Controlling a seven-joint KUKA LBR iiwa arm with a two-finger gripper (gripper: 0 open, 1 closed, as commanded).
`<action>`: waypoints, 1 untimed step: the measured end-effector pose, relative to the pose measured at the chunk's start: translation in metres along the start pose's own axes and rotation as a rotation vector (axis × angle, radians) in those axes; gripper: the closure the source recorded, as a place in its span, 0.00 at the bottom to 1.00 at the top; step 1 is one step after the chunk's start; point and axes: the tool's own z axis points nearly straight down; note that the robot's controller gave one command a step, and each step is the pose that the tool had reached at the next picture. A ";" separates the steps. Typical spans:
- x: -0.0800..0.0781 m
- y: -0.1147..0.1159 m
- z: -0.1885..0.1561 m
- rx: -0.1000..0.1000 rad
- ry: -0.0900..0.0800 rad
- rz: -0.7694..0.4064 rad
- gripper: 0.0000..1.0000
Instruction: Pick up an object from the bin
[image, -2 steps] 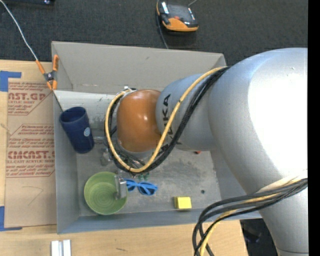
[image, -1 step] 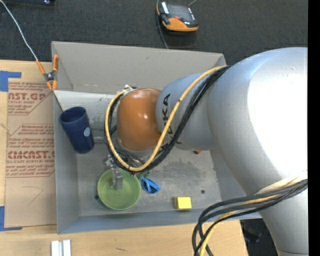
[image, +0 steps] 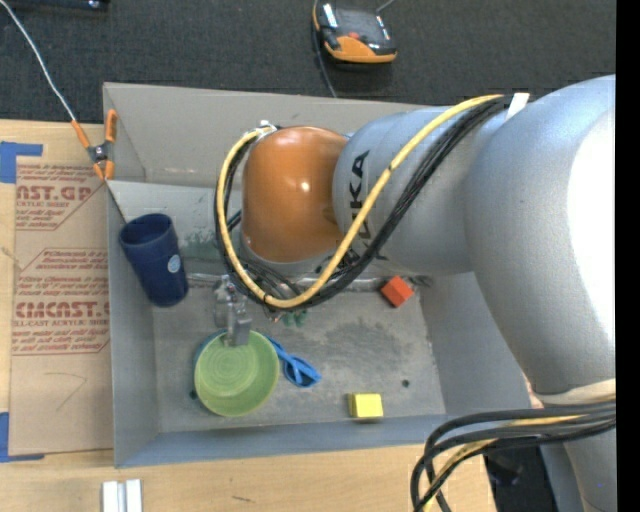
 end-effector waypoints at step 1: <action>0.004 -0.004 -0.222 -0.001 -0.012 0.053 1.00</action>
Offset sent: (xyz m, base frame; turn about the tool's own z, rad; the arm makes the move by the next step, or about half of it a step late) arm -0.0048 -0.0077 0.2167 0.0562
